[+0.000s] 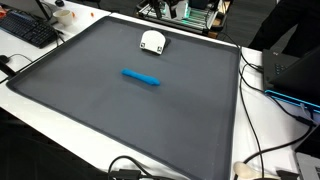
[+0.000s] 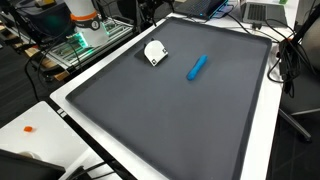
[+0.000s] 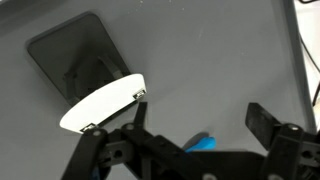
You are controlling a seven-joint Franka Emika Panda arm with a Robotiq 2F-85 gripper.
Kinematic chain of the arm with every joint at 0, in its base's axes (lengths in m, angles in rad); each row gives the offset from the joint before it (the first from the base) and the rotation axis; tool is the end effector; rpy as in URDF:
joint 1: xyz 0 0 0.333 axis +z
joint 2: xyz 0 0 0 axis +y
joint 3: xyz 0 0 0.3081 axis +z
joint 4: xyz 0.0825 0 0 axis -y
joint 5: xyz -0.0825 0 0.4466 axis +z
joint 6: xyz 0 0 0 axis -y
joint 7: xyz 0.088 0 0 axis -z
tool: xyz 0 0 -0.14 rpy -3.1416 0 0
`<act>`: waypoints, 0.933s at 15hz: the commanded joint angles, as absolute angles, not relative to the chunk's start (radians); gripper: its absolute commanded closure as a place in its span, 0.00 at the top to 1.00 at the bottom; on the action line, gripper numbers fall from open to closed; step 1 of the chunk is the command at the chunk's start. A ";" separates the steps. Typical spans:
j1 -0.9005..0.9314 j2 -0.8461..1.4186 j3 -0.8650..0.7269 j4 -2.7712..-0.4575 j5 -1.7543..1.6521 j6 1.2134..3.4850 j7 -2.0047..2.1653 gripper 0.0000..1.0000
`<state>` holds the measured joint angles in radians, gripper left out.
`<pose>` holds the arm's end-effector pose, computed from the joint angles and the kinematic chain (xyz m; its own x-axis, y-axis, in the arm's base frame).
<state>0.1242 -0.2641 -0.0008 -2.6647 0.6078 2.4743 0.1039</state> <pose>0.4572 0.0668 0.2471 0.9040 -0.4232 -0.0613 -0.4130 -0.8270 -0.3813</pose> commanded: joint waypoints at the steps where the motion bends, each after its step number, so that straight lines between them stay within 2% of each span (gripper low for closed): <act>1: 0.084 -0.218 0.009 -2.671 0.638 2.497 0.234 1.00; 14: 0.007 -0.129 0.007 -2.660 0.606 2.413 0.592 1.00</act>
<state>0.0248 -0.1452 0.0014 -2.6669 0.6155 2.4495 0.5441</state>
